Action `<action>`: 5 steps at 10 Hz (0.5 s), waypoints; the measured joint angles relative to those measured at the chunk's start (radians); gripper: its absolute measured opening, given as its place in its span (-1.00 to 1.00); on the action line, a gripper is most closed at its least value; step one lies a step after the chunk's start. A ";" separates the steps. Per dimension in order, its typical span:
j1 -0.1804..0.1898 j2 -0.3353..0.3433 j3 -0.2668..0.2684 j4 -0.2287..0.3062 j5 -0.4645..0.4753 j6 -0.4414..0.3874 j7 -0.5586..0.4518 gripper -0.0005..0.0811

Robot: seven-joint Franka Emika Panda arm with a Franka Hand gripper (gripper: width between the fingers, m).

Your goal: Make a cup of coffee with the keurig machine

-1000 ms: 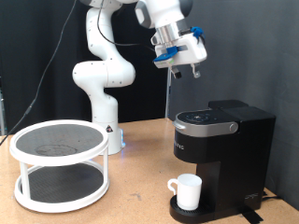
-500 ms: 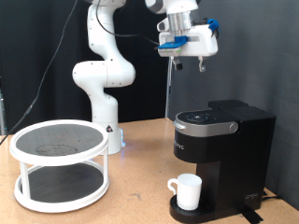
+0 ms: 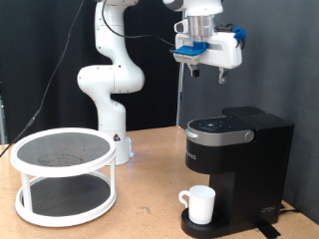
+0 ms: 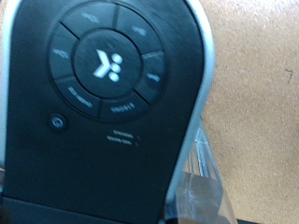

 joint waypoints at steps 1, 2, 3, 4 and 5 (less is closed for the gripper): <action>0.000 0.020 0.000 0.015 -0.012 0.000 0.000 0.81; 0.000 0.036 0.000 0.027 -0.022 -0.001 -0.004 0.81; 0.000 0.051 0.000 0.036 -0.028 -0.006 -0.010 0.81; 0.000 0.065 0.000 0.044 -0.030 -0.012 -0.013 0.81; 0.000 0.079 0.000 0.051 -0.032 -0.018 -0.014 0.81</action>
